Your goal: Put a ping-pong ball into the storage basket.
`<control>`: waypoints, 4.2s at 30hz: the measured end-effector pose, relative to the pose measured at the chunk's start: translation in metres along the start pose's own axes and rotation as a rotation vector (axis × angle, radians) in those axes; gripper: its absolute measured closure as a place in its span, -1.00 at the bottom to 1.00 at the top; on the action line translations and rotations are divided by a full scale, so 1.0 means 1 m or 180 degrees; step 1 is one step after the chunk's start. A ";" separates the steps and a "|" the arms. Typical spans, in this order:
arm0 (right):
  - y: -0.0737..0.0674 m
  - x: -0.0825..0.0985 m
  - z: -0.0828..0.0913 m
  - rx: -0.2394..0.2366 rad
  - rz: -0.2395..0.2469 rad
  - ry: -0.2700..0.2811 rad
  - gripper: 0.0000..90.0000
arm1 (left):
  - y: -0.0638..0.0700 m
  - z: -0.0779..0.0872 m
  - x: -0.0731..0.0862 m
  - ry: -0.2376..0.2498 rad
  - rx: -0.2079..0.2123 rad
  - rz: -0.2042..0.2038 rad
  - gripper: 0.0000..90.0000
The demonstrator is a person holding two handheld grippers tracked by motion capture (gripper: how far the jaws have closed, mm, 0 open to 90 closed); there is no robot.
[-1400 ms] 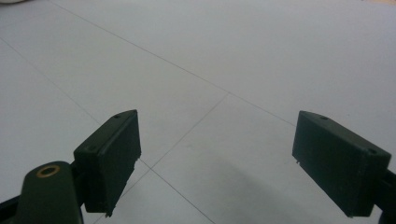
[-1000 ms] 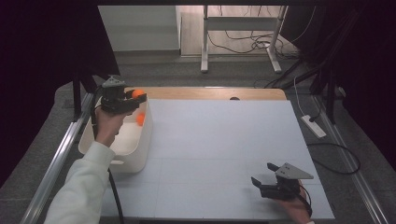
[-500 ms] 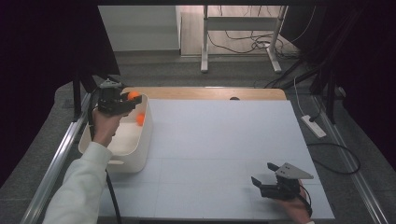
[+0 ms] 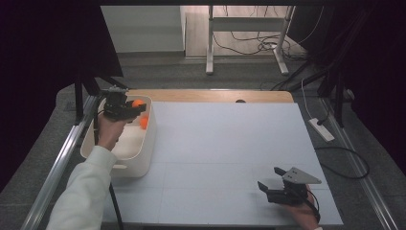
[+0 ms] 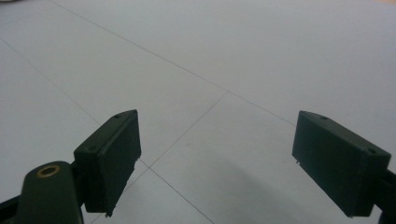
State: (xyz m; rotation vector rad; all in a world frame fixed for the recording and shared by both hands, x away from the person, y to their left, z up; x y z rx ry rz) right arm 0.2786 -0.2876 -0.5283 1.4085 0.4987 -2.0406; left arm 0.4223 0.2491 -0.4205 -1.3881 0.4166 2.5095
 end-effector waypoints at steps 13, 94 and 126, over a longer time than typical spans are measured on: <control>0.000 0.000 0.000 -0.0011 0.0002 0.0000 -0.66 | -0.002 0.005 -0.001 0.0055 -0.0008 0.0034 0.09; -0.004 0.000 0.001 -0.0075 0.0022 0.0033 -0.67 | 0.137 0.052 0.160 0.0443 0.1639 -0.0613 -0.53; -0.002 0.001 0.001 -0.0237 -0.0086 0.0065 -0.67 | 0.117 0.057 0.189 0.0314 0.1425 -0.0506 -0.54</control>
Point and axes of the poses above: each handheld gripper's, and its own axes: z roughly backward along the jaws, x roughly out of its underside, y roughly to its right, the point moved 2 cm from there along -z, roughly forward along the jaws, and after that the axes turned 10 degrees about y, right-handed, at the moved point
